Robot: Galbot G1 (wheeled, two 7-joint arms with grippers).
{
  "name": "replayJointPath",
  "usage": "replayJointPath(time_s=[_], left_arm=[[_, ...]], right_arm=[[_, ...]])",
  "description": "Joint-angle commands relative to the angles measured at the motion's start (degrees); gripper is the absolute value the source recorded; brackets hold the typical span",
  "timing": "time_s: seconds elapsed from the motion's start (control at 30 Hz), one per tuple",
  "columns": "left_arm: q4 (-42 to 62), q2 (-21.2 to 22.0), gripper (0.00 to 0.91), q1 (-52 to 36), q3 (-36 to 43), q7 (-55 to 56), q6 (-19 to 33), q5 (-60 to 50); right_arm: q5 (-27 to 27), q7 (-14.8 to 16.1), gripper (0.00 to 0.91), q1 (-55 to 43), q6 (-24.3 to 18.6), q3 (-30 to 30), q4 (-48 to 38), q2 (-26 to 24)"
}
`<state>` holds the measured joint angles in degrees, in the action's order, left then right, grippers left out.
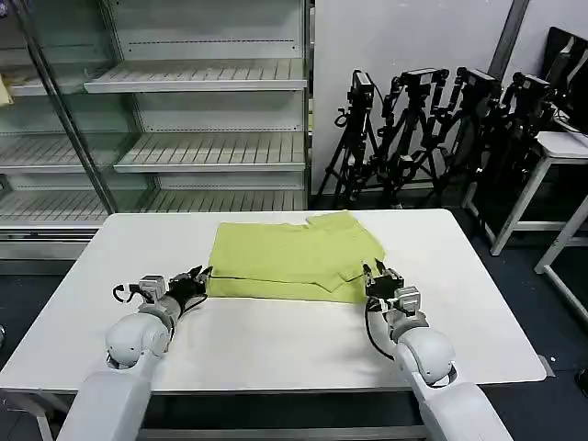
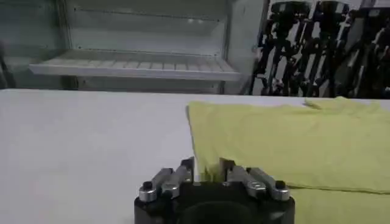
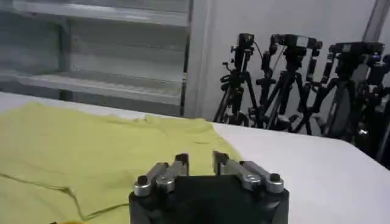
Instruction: Fold and organize the clothes.
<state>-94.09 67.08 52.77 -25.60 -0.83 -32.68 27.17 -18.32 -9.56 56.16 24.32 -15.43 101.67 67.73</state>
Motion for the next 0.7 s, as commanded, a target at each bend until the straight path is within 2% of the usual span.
replayJointPath(time_s=[0.03,0.2,0.37,0.4,0.43,0.47,0.5,0.7], left_arm=[[-3.6,-1.19,0.907,1.9,-0.22,-0.03,-0.33,0.02],[-7.77,-3.17,0.907,6.13,-0.67,0.08,-0.36,0.34],[-7.29,-4.03,0.907,7.64,0.0,-0.01,-0.47,-0.01],[-7.17,-4.03,0.907,7.99,0.03,0.02,-0.5,-0.07],[-7.11,-4.06,0.685,8.21,0.02,-0.02,-0.52,-0.03],[-7.08,-4.13,0.06,8.42,0.04,-0.02,-0.54,0.0],[-7.03,-4.24,0.01,8.61,0.14,-0.06,-0.55,0.04],[-5.55,-4.26,0.01,8.71,0.26,0.08,-0.56,1.53]], right_arm=[[-0.53,-0.05,0.907,1.56,0.68,-0.33,2.09,-0.82],[-2.15,-1.4,0.907,8.03,3.66,-1.37,7.92,-3.59],[-2.62,-1.64,0.907,9.82,4.7,-1.9,7.46,-3.52],[-3.29,-1.87,0.715,9.88,5.07,-1.87,7.25,-3.25],[-4.12,-2.14,0.494,9.85,5.67,-1.88,7.24,-3.02],[-4.7,-2.23,0.0,9.78,5.81,-1.88,7.25,-2.91],[-5.17,-2.65,0.0,9.65,6.83,-1.86,7.26,-2.82],[-5.91,-2.64,0.0,8.9,7.88,-1.61,6.57,-2.66]])
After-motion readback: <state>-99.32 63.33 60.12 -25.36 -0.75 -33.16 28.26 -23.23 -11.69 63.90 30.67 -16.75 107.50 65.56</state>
